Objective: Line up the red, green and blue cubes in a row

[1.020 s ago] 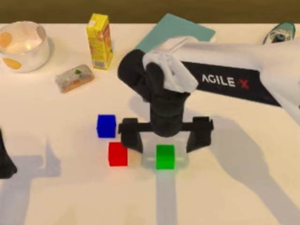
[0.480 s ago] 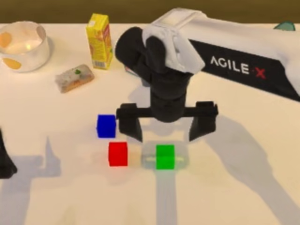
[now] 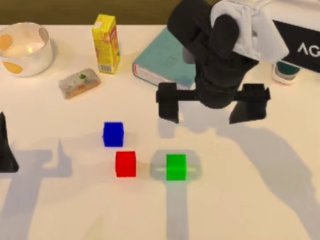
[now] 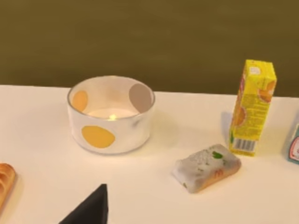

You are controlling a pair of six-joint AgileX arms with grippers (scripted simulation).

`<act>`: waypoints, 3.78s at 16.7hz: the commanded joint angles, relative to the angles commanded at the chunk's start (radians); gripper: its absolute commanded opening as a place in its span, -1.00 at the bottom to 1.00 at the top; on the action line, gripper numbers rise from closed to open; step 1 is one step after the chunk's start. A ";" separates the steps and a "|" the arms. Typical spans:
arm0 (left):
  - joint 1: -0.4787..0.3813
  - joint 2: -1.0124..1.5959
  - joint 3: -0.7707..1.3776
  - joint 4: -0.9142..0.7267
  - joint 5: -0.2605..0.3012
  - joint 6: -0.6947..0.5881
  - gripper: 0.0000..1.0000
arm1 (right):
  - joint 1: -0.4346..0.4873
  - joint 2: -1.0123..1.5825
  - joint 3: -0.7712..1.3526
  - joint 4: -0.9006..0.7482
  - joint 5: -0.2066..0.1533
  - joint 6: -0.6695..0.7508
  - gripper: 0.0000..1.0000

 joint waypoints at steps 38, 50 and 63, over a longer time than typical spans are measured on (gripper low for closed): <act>-0.372 2.026 1.370 -0.740 -0.001 -0.344 1.00 | -0.656 -1.975 -1.658 1.072 -0.074 -0.657 1.00; -0.372 2.043 1.347 -0.707 -0.001 -0.344 0.10 | -0.656 -1.975 -1.658 1.072 -0.074 -0.657 1.00; -0.372 2.043 1.347 -0.707 -0.001 -0.344 -1.00 | -0.656 -1.975 -1.658 1.072 -0.074 -0.657 1.00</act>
